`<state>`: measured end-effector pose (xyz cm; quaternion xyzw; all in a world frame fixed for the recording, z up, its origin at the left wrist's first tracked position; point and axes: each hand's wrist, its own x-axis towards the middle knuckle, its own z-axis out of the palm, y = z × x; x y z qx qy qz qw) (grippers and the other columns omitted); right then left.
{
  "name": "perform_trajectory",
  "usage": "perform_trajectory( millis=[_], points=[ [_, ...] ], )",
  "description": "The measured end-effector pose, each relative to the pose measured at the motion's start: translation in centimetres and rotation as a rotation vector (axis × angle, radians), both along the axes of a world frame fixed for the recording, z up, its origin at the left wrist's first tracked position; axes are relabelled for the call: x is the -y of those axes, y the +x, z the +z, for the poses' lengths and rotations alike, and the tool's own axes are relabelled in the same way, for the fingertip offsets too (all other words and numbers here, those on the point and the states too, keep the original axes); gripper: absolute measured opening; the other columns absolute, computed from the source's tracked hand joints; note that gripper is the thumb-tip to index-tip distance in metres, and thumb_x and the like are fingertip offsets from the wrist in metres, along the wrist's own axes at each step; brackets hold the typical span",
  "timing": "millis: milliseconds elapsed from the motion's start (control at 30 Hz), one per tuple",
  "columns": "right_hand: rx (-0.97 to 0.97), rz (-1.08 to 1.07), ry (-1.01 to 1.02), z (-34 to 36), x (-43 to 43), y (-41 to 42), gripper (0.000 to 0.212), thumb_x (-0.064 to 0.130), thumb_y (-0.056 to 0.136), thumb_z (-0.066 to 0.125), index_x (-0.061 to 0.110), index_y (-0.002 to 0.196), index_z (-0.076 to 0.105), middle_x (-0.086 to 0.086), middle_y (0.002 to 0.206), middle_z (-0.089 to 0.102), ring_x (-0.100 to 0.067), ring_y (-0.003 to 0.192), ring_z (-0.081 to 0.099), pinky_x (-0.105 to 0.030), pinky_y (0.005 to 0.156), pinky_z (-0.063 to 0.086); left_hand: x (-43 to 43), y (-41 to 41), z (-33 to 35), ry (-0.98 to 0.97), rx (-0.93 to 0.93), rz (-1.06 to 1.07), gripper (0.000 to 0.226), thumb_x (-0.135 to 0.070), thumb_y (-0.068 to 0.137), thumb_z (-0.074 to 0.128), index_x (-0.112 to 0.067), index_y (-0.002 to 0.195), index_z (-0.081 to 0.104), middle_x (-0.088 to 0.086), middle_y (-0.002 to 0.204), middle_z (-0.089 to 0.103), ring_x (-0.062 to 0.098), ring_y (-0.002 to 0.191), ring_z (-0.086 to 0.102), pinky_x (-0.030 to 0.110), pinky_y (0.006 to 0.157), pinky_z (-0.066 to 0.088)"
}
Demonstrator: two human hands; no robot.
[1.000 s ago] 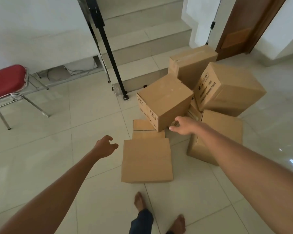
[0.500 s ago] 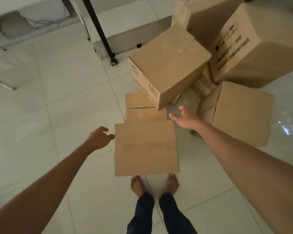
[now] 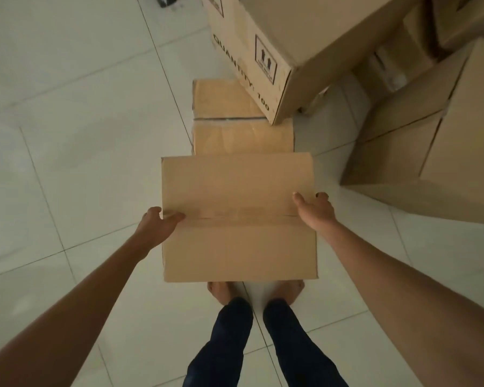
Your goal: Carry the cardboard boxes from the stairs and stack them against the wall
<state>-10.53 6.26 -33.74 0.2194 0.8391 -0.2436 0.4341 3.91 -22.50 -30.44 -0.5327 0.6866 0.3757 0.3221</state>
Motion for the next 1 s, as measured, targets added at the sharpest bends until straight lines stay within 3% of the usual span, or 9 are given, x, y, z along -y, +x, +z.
perform_trajectory(
  millis=[133,200,333,500,567,700,767,900,1000],
  points=[
    [0.005,-0.163,-0.019,-2.8,-0.1,2.2,0.073,0.061,0.096,0.03,0.006,0.144,0.024,-0.019,0.143,0.043,-0.037,0.125,0.048,-0.04,0.093,0.041,-0.9,0.6,-2.5,0.053,-0.033,0.207,0.087,-0.041,0.084,0.066,-0.008,0.147,0.016,0.006,0.138,0.042,0.024,0.116,0.046,0.036,0.091,0.038],
    [-0.016,-0.215,-0.023,-3.0,0.1,2.5,0.077,0.064,0.094,0.03,0.007,0.145,0.023,-0.018,0.143,0.043,-0.037,0.124,0.048,-0.041,0.093,0.041,-1.3,0.4,-3.2,0.073,-0.041,0.333,0.093,-0.043,0.08,0.068,-0.013,0.149,0.012,0.005,0.138,0.043,0.027,0.118,0.047,0.038,0.09,0.039],
    [-0.01,-0.247,-0.003,-2.0,-0.3,2.5,0.086,0.069,0.091,0.033,0.006,0.147,0.022,-0.017,0.146,0.042,-0.037,0.128,0.046,-0.042,0.098,0.041,-1.4,0.0,-2.1,0.146,-0.043,0.354,0.097,-0.057,0.058,0.072,-0.016,0.139,0.038,0.003,0.132,0.051,0.025,0.113,0.051,0.039,0.084,0.042],
    [-0.101,-0.169,0.061,1.4,-1.8,2.1,0.079,0.068,0.089,0.041,0.005,0.137,0.038,-0.018,0.135,0.052,-0.037,0.119,0.053,-0.04,0.09,0.043,-0.9,0.9,0.4,0.152,-0.097,0.329,0.105,-0.063,0.046,0.073,-0.02,0.137,0.045,0.001,0.13,0.054,0.025,0.112,0.055,0.04,0.088,0.047],
    [-0.132,-0.144,0.071,3.8,-2.5,1.9,0.078,0.068,0.087,0.045,0.006,0.134,0.043,-0.018,0.134,0.053,-0.037,0.118,0.053,-0.04,0.091,0.043,-1.7,1.0,3.5,0.159,-0.09,0.367,0.096,-0.062,0.051,0.074,-0.017,0.132,0.051,0.001,0.129,0.053,0.024,0.111,0.054,0.039,0.088,0.045],
    [-0.19,-0.176,0.082,10.0,-3.9,1.3,0.084,0.071,0.085,0.045,0.01,0.142,0.04,-0.016,0.143,0.046,-0.037,0.128,0.046,-0.044,0.1,0.039,-2.6,1.7,9.7,0.237,-0.113,0.392,0.044,-0.038,0.078,0.072,-0.013,0.112,0.061,0.002,0.117,0.059,0.024,0.11,0.05,0.038,0.095,0.03],
    [-0.208,-0.197,0.091,13.4,-4.1,0.7,0.087,0.074,0.084,0.043,0.01,0.143,0.039,-0.016,0.145,0.044,-0.037,0.13,0.044,-0.045,0.103,0.037,-2.8,2.3,13.0,0.226,-0.165,0.366,0.036,-0.029,0.078,0.073,-0.016,0.111,0.065,0.002,0.115,0.064,0.023,0.107,0.055,0.043,0.096,0.035],
    [-0.237,-0.115,0.129,21.5,-3.7,-0.5,0.096,0.081,0.08,0.034,0.005,0.136,0.047,-0.018,0.14,0.05,-0.038,0.125,0.049,-0.045,0.101,0.04,-3.2,2.8,20.3,0.171,-0.34,0.352,0.034,-0.016,0.083,0.067,-0.025,0.116,0.067,0.0,0.11,0.068,0.015,0.092,0.062,0.035,0.078,0.049],
    [-0.283,-0.062,0.097,28.3,-4.0,-1.7,0.095,0.081,0.082,0.032,0.003,0.131,0.053,-0.018,0.135,0.054,-0.037,0.121,0.052,-0.043,0.096,0.042,-3.3,2.6,26.1,0.163,-0.451,0.323,0.034,-0.021,0.081,0.068,-0.026,0.114,0.069,0.0,0.113,0.069,0.019,0.099,0.064,0.038,0.085,0.052]
  ],
)
